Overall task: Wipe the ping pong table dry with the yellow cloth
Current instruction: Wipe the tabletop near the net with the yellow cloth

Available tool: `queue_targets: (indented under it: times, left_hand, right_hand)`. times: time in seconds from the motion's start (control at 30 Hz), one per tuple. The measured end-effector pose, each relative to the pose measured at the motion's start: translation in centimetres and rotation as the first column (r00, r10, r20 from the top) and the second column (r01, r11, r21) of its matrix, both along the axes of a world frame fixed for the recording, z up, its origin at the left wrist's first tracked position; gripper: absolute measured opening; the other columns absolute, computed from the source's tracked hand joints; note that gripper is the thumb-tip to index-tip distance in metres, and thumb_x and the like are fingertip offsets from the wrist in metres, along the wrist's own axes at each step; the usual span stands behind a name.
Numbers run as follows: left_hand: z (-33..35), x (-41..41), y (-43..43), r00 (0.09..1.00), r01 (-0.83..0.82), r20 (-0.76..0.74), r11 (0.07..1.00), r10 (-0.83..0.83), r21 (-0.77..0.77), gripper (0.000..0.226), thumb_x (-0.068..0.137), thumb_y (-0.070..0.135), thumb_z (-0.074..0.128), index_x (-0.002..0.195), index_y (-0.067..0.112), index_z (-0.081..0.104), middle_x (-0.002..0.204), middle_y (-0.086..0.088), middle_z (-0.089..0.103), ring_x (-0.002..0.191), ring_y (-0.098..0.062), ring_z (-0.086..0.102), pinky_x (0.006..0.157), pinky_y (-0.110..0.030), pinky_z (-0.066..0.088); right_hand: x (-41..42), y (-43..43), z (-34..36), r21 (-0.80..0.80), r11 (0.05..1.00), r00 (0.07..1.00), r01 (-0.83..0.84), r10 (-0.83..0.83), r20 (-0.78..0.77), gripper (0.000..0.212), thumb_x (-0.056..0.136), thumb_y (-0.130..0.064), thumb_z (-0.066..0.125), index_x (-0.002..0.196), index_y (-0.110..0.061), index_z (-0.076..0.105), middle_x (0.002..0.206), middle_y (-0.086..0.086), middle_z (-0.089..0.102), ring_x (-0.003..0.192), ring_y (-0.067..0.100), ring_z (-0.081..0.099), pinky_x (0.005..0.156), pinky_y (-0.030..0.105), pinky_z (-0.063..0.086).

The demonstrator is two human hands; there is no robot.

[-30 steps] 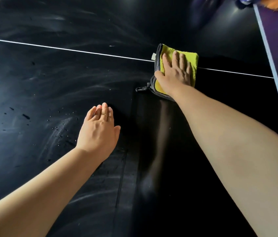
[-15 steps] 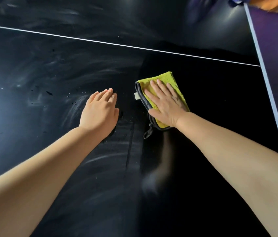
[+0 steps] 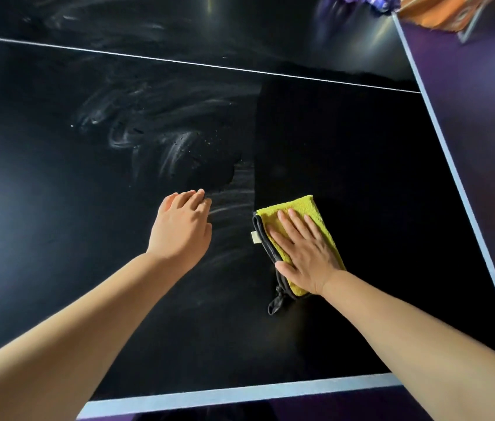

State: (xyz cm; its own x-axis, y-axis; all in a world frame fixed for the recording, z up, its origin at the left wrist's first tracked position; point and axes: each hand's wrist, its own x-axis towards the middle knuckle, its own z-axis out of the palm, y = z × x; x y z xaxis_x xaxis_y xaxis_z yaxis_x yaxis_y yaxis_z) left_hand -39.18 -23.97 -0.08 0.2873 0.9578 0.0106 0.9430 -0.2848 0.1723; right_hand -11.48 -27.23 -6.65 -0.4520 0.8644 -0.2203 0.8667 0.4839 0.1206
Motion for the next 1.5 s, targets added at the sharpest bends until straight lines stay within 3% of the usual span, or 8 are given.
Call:
queue_targets:
  times: [0.37, 0.53, 0.67, 0.8, 0.97, 1.1, 1.5]
  left_hand:
    - [0.7, -6.0, -7.2, 0.998, 0.057, 0.009, 0.998, -0.057, -0.028, 0.048, 0.067, 0.014, 0.079, 0.112, 0.001, 0.067, 0.122, -0.017, 0.062, 0.114, -0.034, 0.058, 0.098, -0.048, 0.042]
    - [0.4, -7.7, -8.1, 0.999, 0.036, 0.03, 0.998, -0.034, -0.053, 0.049, 0.072, 0.015, 0.074, 0.118, 0.001, 0.064, 0.128, -0.016, 0.058, 0.12, -0.033, 0.053, 0.102, -0.047, 0.038]
    - [-0.2, -8.2, -7.1, 1.0, 0.023, 0.016, 0.995, -0.021, -0.097, 0.053, 0.08, 0.02, 0.067, 0.13, 0.005, 0.055, 0.139, -0.012, 0.049, 0.13, -0.029, 0.043, 0.109, -0.043, 0.029]
    - [-0.9, -7.5, -5.0, 1.0, 0.001, 0.024, 0.991, 0.002, -0.137, 0.058, 0.083, 0.022, 0.063, 0.138, 0.008, 0.046, 0.147, -0.008, 0.04, 0.135, -0.026, 0.036, 0.112, -0.04, 0.022]
    - [-1.7, -5.6, -0.4, 0.999, -0.035, -0.032, 0.983, 0.029, -0.181, 0.066, 0.091, 0.033, 0.05, 0.149, 0.016, 0.023, 0.157, -0.001, 0.016, 0.143, -0.021, 0.017, 0.116, -0.038, 0.011]
    - [-1.7, -4.4, 4.4, 0.997, -0.07, -0.058, 0.978, 0.059, -0.198, 0.067, 0.091, 0.034, 0.049, 0.15, 0.017, 0.021, 0.158, -0.003, 0.014, 0.144, -0.022, 0.012, 0.116, -0.04, 0.007]
    - [-3.0, -4.0, 19.1, 0.983, -0.175, -0.094, 0.966, 0.16, -0.187, 0.059, 0.096, 0.032, 0.037, 0.15, 0.015, 0.02, 0.158, -0.004, 0.011, 0.146, -0.019, 0.007, 0.117, -0.038, 0.002]
  right_hand:
    - [-5.7, -15.7, 1.7, -0.036, 0.963, 0.964, 0.267, -0.267, -0.005, 0.079, 0.086, -0.056, 0.037, 0.153, -0.02, 0.019, 0.16, 0.018, 0.021, 0.146, 0.039, 0.024, 0.113, 0.054, 0.019]
    - [-10.1, -16.9, 2.0, -0.07, 0.835, 0.835, 0.546, -0.549, -0.028, 0.077, 0.083, -0.053, 0.039, 0.151, -0.018, 0.027, 0.156, 0.02, 0.031, 0.144, 0.04, 0.027, 0.113, 0.055, 0.018]
    - [-12.2, -15.2, 1.6, -0.066, 0.744, 0.743, 0.664, -0.667, -0.047, 0.079, 0.081, -0.055, 0.039, 0.149, -0.014, 0.04, 0.155, 0.021, 0.032, 0.144, 0.041, 0.027, 0.114, 0.056, 0.015]
    - [-14.2, -11.3, 1.0, -0.028, 0.65, 0.647, 0.759, -0.759, -0.075, 0.083, 0.083, -0.06, 0.031, 0.151, -0.012, 0.034, 0.156, 0.023, 0.029, 0.145, 0.044, 0.023, 0.114, 0.057, 0.011]
    - [-15.6, -3.6, 0.4, -0.05, 0.518, 0.513, 0.854, -0.854, -0.087, 0.089, 0.083, -0.064, 0.017, 0.156, -0.014, 0.012, 0.161, 0.024, 0.007, 0.149, 0.044, 0.001, 0.117, 0.058, -0.004]
    - [-15.4, 3.1, 0.7, -0.088, 0.488, 0.479, 0.868, -0.871, -0.109, 0.088, 0.093, -0.06, 0.036, 0.156, -0.016, -0.008, 0.161, 0.022, -0.013, 0.147, 0.043, -0.016, 0.117, 0.056, -0.011]
    - [-13.2, 24.2, -0.5, -0.029, 0.431, 0.422, 0.902, -0.893, -0.157, 0.08, 0.097, -0.058, 0.027, 0.157, -0.013, 0.0, 0.162, 0.024, -0.004, 0.148, 0.044, -0.008, 0.118, 0.06, -0.005]
